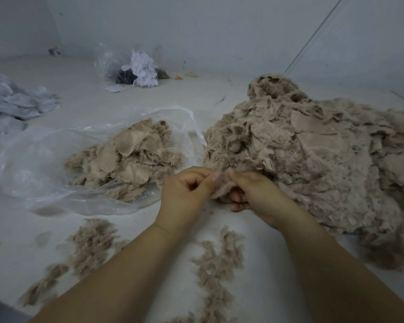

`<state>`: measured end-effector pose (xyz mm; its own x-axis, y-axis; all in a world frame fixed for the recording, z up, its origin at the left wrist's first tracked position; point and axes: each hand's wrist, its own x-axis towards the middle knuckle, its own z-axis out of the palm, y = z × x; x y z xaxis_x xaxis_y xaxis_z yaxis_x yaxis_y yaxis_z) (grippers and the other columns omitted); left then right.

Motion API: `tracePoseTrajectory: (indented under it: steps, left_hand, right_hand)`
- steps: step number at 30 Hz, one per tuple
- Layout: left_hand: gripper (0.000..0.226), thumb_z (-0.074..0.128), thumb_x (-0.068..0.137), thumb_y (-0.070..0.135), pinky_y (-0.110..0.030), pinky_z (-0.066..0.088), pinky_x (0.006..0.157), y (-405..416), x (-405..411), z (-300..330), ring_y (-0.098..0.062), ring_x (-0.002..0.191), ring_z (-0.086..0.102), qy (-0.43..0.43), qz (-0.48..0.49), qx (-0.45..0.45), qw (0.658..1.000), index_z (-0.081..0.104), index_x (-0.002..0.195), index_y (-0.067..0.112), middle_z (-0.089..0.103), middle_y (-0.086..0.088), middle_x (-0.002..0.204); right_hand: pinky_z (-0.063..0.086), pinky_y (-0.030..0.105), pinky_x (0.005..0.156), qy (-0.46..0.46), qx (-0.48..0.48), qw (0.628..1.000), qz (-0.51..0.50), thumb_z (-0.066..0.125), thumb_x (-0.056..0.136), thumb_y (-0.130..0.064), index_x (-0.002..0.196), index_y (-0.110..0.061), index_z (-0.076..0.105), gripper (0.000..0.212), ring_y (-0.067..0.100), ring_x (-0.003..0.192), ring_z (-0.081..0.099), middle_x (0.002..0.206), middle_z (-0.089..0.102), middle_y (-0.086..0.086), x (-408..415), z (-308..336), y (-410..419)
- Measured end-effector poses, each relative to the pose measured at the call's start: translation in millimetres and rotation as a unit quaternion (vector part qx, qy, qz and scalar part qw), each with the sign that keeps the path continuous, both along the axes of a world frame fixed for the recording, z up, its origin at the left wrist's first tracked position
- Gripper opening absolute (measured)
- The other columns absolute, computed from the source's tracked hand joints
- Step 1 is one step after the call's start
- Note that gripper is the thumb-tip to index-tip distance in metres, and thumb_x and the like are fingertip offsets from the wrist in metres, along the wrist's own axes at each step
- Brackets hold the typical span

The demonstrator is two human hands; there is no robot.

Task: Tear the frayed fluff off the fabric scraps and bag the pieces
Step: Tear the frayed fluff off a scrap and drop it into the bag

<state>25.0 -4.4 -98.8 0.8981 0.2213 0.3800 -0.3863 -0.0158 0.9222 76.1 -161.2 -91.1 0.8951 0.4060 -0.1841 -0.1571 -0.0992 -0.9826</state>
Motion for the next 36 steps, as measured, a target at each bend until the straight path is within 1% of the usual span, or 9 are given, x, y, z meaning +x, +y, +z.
tracePoseTrajectory:
  steps: [5, 10, 13, 15, 20, 23, 26, 31, 36]
  left_hand:
    - [0.022, 0.074, 0.076, -0.013, -0.033, 0.057, 0.082, 8, 7, -4, -0.018, 0.085, 0.069, 0.037, 0.044, -0.050, 0.997, 0.068, 0.070, 0.008, 0.074, -0.001, 0.082]
    - [0.034, 0.073, 0.075, -0.014, -0.026, 0.055, 0.077, 12, 7, -7, -0.013, 0.086, 0.070, 0.052, 0.040, -0.026, 0.997, 0.071, 0.083, 0.019, 0.074, 0.005, 0.086]
    - [0.030, 0.074, 0.076, -0.012, -0.032, 0.058, 0.079, 8, 5, -6, -0.019, 0.088, 0.071, 0.050, 0.008, -0.006, 0.999, 0.071, 0.092, 0.013, 0.074, -0.002, 0.091]
    - [0.029, 0.074, 0.077, -0.012, -0.035, 0.059, 0.079, 7, 5, -5, -0.020, 0.087, 0.071, 0.054, 0.013, -0.003, 0.998, 0.069, 0.095, 0.010, 0.073, -0.006, 0.092]
    - [0.024, 0.075, 0.082, -0.002, -0.028, 0.055, 0.055, 8, 4, -1, -0.015, 0.064, 0.061, 0.094, 0.029, -0.039, 0.994, 0.063, 0.100, 0.009, 0.063, -0.008, 0.085]
    - [0.020, 0.074, 0.086, 0.006, -0.019, 0.038, 0.036, 8, 3, -3, -0.012, 0.037, 0.050, 0.144, -0.014, -0.042, 0.989, 0.062, 0.101, 0.003, 0.064, -0.004, 0.060]
    - [0.004, 0.066, 0.092, 0.005, -0.018, 0.035, 0.035, 9, 6, -3, -0.013, 0.031, 0.045, 0.137, -0.008, -0.039, 0.990, 0.064, 0.088, 0.003, 0.057, -0.005, 0.045]
    - [0.018, 0.054, 0.100, 0.013, -0.021, 0.034, 0.035, 16, 10, -4, -0.016, 0.033, 0.044, 0.139, 0.078, -0.088, 0.983, 0.064, 0.087, 0.007, 0.058, -0.005, 0.051]
    - [0.033, 0.065, 0.094, 0.033, -0.017, 0.027, 0.032, 16, 6, 2, -0.020, 0.030, 0.047, 0.204, -0.042, 0.003, 0.978, 0.064, 0.090, 0.000, 0.062, -0.013, 0.054]
  right_hand:
    - [0.043, 0.025, 0.055, -0.030, -0.016, 0.999, 0.023, 0.054, 0.100, -0.022, 0.080, -0.004, 0.059, 0.027, 0.013, 0.051, 0.045, 0.051, 0.043, -0.003, -1, 0, 0]
    - [0.050, 0.022, 0.052, -0.023, -0.004, 1.000, 0.012, 0.053, 0.098, -0.038, 0.066, -0.024, 0.071, 0.039, 0.007, 0.048, 0.043, 0.051, 0.044, -0.005, -2, 2, 2]
    - [0.050, 0.021, 0.053, -0.041, -0.002, 0.999, 0.032, 0.063, 0.087, -0.049, 0.074, -0.027, 0.075, 0.028, 0.005, 0.051, 0.048, 0.054, 0.049, -0.005, -4, 2, 0]
    - [0.049, 0.019, 0.052, -0.055, -0.011, 0.998, 0.032, 0.072, 0.085, -0.035, 0.086, -0.015, 0.076, 0.021, 0.006, 0.057, 0.057, 0.064, 0.062, -0.002, -2, -1, -1]
    - [0.048, 0.019, 0.050, -0.044, 0.016, 0.999, 0.002, 0.074, 0.086, -0.020, 0.085, -0.014, 0.077, 0.007, 0.011, 0.063, 0.062, 0.079, 0.072, 0.006, 0, -5, -1]
    - [0.045, 0.021, 0.050, -0.054, 0.010, 0.998, 0.009, 0.074, 0.086, -0.023, 0.083, -0.019, 0.078, 0.006, 0.014, 0.062, 0.058, 0.077, 0.070, 0.007, 1, -6, -3]
    - [0.046, 0.019, 0.049, -0.054, 0.002, 0.998, 0.018, 0.074, 0.085, -0.021, 0.083, -0.016, 0.078, 0.007, 0.008, 0.056, 0.057, 0.071, 0.069, 0.003, 3, -8, -3]
    - [0.047, 0.019, 0.049, -0.049, -0.009, 0.999, 0.010, 0.070, 0.089, -0.016, 0.087, -0.001, 0.072, 0.015, 0.003, 0.051, 0.053, 0.061, 0.059, -0.002, 5, -9, -4]
    - [0.043, 0.020, 0.048, -0.054, 0.008, 0.998, 0.015, 0.067, 0.091, -0.017, 0.075, -0.017, 0.075, 0.018, 0.007, 0.050, 0.048, 0.054, 0.052, -0.006, 2, -6, -4]
